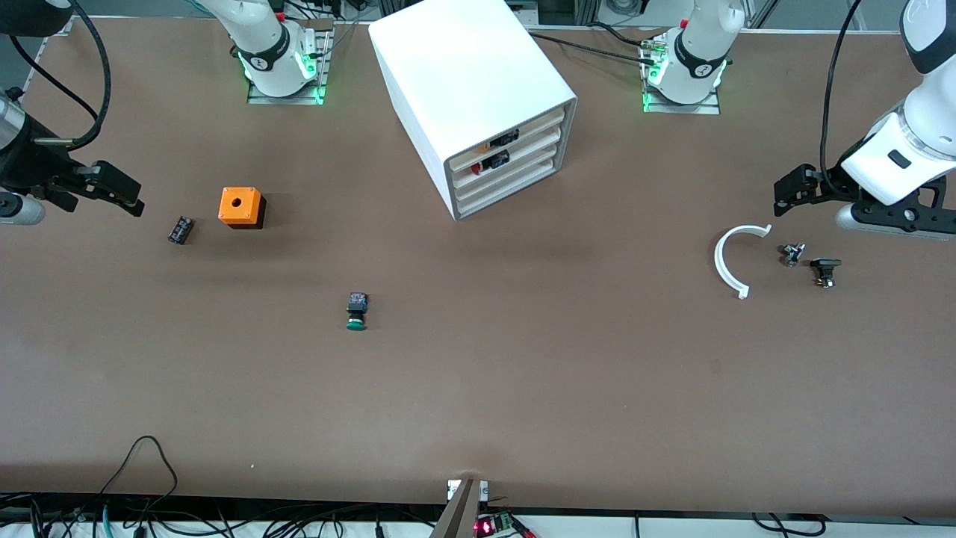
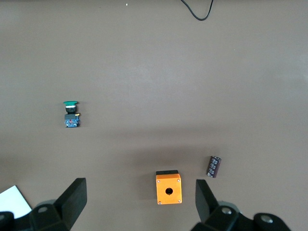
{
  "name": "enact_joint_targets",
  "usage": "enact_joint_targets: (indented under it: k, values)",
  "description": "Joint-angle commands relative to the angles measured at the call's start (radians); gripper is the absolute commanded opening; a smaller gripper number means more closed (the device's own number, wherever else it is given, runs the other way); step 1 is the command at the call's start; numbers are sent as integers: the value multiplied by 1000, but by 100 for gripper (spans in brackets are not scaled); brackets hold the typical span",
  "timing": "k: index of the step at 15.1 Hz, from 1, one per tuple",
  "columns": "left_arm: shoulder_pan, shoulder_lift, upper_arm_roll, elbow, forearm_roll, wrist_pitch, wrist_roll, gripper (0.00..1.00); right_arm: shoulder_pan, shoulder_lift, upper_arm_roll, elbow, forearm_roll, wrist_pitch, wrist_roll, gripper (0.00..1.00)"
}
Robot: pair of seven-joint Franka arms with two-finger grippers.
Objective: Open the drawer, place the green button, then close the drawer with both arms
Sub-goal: 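Reach the right gripper to the green button while the left gripper approaches the cabinet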
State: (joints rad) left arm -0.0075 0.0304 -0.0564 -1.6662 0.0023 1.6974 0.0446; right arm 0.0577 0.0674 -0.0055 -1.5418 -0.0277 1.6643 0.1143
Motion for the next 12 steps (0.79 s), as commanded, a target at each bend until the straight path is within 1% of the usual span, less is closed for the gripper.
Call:
enact_joint_targets:
  k: [1,6,8,12]
  values:
    - [-3,-18,0,-7,-7,-12,-9,100,4,5,1,11,-3,-4,2,100]
    - [-3,-18,0,-7,-7,-12,-9,100,5,3,1,14,-11,-3,4,100]
    - [-3,-18,0,-7,-7,-13,-3,100,2,5,-1,16,0,-1,2,100]
    - [-3,-18,0,-7,-7,-13,-2,100,42,55,2,-1,3,-4,1,100]
